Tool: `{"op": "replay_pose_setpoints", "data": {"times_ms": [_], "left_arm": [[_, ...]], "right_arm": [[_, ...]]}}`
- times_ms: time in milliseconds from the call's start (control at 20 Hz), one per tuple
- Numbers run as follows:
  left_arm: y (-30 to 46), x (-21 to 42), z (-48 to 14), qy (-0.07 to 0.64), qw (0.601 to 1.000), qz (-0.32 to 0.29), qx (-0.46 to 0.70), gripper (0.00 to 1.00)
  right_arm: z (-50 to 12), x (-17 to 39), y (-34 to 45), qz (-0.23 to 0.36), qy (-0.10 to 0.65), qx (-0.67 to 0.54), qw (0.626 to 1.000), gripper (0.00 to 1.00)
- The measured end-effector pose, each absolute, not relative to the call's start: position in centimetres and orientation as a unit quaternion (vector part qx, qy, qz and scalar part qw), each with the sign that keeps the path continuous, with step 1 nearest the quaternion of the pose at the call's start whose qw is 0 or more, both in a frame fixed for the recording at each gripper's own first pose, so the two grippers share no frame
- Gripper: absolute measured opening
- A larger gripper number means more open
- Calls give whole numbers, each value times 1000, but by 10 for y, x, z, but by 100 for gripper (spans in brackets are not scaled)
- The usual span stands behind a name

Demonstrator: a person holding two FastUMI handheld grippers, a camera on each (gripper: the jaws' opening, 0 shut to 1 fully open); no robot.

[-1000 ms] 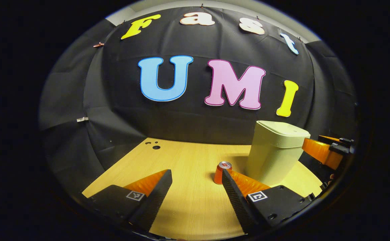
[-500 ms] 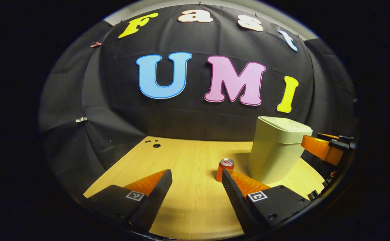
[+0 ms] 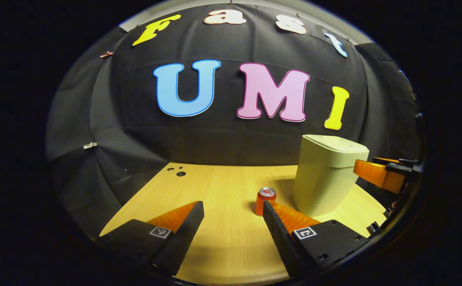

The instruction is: Press the lid of the desktop garbage bin to open it, pick up the crumpled paper on the desktop and throw it into the bin, then pick up the pop can on the desktop and drop it into the bin, and finally close the garbage bin lid.

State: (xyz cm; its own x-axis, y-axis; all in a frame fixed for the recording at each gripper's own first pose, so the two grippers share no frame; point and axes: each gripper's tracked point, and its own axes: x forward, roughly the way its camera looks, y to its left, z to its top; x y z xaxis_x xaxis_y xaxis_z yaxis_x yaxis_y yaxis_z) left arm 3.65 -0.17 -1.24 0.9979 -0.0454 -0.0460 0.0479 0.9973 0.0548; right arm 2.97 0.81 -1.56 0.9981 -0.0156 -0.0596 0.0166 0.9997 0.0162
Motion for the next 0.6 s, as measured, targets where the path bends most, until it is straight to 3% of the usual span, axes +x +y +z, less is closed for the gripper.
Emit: {"op": "replay_pose_setpoints", "data": {"times_ms": [350, 400, 450, 500, 550, 600], "left_arm": [[8, 42, -14, 22, 999, -9, 25, 96], [9, 43, -13, 21, 999, -8, 24, 96], [9, 44, -12, 20, 999, -8, 23, 96], [9, 46, -12, 21, 999, -7, 23, 95], [10, 47, -14, 21, 1000, -6, 22, 95], [10, 48, -14, 23, 1000, -5, 21, 96]], "right_arm": [[-13, 35, 8, -11, 30, 5, 999, 93], [-9, 36, 7, -12, 26, 4, 1000, 79], [-5, 37, 7, -12, 23, 3, 1000, 76], [-2, 39, 6, -15, 22, 0, 1000, 63], [-1, 41, 4, -15, 20, -3, 1000, 67], [3, 41, 4, -17, 19, -7, 1000, 54]]}}
